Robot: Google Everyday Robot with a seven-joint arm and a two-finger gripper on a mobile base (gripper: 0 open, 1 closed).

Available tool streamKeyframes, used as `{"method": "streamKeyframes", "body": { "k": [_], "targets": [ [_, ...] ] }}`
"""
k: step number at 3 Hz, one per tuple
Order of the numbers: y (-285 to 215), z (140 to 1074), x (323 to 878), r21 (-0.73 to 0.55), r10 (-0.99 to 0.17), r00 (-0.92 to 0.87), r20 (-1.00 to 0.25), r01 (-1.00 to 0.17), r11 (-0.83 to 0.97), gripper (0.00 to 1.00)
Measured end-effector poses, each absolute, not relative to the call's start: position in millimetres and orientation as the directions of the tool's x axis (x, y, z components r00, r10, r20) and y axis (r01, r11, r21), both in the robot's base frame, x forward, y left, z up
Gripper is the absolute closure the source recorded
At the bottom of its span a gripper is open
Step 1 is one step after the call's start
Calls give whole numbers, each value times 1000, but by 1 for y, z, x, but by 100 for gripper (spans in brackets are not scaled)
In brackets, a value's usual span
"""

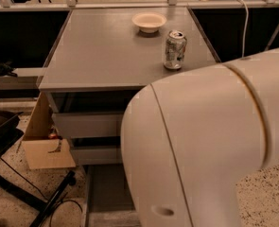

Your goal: Pick sponge from bottom drawer and place on counter

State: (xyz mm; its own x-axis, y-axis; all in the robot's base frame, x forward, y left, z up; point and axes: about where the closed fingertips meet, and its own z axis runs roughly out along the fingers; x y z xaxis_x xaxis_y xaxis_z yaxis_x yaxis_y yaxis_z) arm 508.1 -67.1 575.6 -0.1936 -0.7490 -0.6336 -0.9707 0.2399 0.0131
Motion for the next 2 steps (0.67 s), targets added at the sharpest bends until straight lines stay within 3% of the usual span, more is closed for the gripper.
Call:
{"method": "streamKeyframes", "body": {
  "k": [1, 2],
  "targets": [
    [-66, 612, 498, -10, -774, -200, -601, -966, 258, 100],
    [-49, 674, 522, -83, -762, -143, -632, -965, 250, 100]
  ]
}}
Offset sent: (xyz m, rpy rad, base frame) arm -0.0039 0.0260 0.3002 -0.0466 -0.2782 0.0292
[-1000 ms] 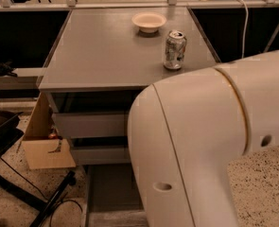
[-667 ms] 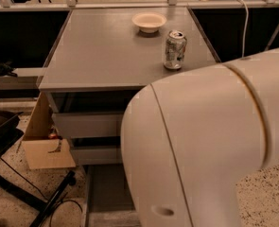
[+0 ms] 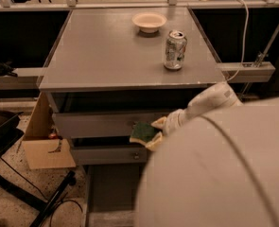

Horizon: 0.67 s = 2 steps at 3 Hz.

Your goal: Pick sponge from bottom drawer and place on counter

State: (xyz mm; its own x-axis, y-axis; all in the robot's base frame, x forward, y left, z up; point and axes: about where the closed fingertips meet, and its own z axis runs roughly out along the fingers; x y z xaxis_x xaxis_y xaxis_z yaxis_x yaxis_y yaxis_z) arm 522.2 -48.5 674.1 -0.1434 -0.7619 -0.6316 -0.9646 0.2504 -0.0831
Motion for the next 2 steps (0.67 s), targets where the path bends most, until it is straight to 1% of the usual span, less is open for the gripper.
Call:
{"method": "streamKeyframes", "body": {
  "k": [1, 2],
  "targets": [
    [-59, 758, 564, -194, -731, -62, -679, -946, 260, 100],
    [-72, 828, 587, -345, -765, 108, -634, -926, 155, 100]
  ]
}}
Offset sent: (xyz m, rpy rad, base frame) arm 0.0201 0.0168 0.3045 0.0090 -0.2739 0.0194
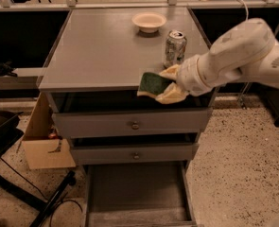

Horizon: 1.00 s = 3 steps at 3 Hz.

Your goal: Pick sponge from bottom drawer and place on counter

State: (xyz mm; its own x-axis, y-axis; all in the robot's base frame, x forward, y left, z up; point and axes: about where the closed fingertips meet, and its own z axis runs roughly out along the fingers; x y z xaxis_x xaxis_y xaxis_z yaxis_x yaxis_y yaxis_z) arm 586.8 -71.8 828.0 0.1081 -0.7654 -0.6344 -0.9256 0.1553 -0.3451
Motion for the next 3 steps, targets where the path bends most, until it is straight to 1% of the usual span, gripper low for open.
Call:
{"method": "streamKeyframes", "body": {
  "k": [1, 2, 3],
  "targets": [
    [-60, 890, 592, -487, -779, 297, -553, -873, 13, 100],
    [-29, 926, 601, -552, -763, 395, -511, -831, -60, 100],
    [6, 943, 626, -574, -743, 399, -537, -818, -25, 100]
  ]
}}
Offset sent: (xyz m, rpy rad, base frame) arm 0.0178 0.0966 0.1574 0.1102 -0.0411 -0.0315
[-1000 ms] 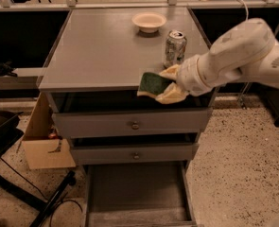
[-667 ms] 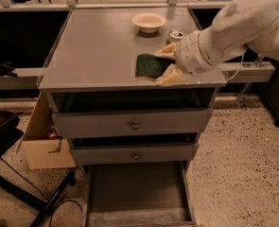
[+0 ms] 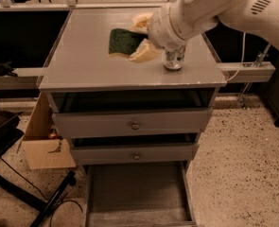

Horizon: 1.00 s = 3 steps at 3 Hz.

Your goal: Pick sponge from bottom drawer and place on counter

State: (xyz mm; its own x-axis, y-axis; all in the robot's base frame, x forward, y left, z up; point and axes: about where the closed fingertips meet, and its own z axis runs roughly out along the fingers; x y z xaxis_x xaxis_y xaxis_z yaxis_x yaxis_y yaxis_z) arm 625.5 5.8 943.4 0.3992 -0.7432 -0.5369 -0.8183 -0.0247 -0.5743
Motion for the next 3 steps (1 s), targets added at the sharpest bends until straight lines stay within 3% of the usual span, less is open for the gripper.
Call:
{"method": "streamKeyframes", "body": {
  "k": [2, 3],
  "targets": [
    [81, 938, 725, -529, -735, 260, -627, -834, 156, 100],
    [109, 921, 757, -499, -736, 230, -637, -851, 165, 100]
  ]
}}
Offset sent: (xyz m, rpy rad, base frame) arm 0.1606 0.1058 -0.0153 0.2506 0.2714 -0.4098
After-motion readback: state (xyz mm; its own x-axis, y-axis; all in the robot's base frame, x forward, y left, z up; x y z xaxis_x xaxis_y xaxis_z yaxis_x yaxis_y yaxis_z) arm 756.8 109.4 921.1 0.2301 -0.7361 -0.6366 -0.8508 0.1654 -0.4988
